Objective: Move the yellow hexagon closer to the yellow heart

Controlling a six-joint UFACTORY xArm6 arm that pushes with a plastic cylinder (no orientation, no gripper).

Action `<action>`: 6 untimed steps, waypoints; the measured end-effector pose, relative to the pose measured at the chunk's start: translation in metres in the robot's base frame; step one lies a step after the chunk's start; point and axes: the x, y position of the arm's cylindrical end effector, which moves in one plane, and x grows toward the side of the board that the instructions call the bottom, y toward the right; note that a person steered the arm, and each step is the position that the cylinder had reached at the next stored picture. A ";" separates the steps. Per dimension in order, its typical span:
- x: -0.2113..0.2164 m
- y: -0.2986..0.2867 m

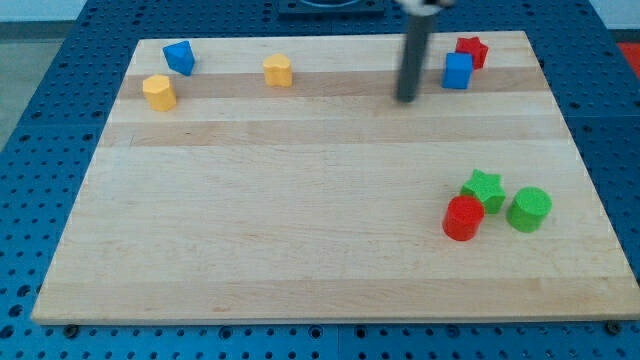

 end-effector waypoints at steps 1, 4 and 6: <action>0.003 -0.157; 0.014 -0.328; -0.022 -0.335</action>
